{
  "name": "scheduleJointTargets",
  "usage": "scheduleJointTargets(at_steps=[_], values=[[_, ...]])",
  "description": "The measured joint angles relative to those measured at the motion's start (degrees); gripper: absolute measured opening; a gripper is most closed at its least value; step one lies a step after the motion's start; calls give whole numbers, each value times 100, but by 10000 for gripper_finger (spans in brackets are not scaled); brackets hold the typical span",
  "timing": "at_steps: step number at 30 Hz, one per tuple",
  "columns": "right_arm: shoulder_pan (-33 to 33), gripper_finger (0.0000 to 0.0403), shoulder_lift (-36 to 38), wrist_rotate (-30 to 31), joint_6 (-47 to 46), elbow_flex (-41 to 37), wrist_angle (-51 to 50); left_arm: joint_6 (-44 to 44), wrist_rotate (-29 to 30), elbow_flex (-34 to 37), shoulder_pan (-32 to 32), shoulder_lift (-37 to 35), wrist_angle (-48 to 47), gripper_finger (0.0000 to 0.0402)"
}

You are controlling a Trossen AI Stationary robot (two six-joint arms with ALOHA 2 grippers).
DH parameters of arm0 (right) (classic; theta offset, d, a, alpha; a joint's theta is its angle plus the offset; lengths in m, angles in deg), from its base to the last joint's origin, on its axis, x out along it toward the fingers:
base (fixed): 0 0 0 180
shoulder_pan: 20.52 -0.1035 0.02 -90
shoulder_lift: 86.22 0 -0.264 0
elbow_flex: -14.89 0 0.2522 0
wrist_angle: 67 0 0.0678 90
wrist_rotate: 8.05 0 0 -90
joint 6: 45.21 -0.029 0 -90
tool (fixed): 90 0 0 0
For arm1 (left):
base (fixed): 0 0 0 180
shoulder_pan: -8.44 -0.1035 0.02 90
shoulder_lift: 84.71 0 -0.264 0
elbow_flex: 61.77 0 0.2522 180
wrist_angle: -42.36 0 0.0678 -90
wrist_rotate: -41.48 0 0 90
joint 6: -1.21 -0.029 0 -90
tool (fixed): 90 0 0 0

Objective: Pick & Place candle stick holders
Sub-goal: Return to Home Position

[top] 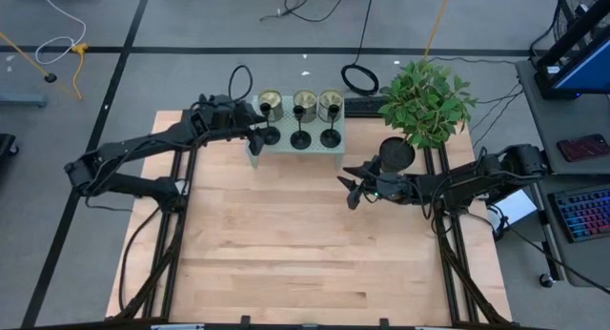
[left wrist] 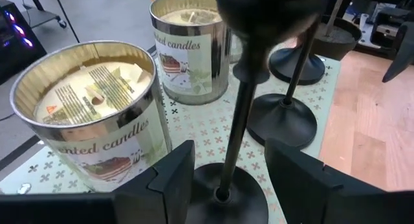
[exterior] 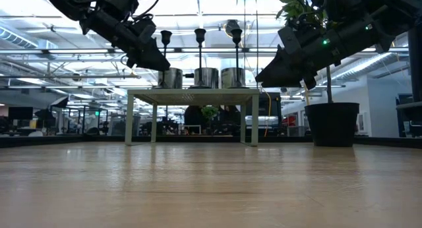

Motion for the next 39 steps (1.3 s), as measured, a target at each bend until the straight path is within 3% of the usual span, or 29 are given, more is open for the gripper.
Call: scheduleJointTargets(at_steps=[17, 27, 31, 39], values=[[0, 164, 0, 0, 0, 0, -89, -118, -31, 3, 395, -1467, -700, 196], [0, 164, 0, 0, 0, 0, -89, 6, -1453, 1, 1025, -1859, -1643, 191], [0, 164, 0, 0, 0, 0, -89, -4, -1467, 1, 1494, -1703, -1908, 165], [0, 164, 0, 0, -2, 0, -89, 33, -819, 1, 2396, -1319, -1972, 78]])
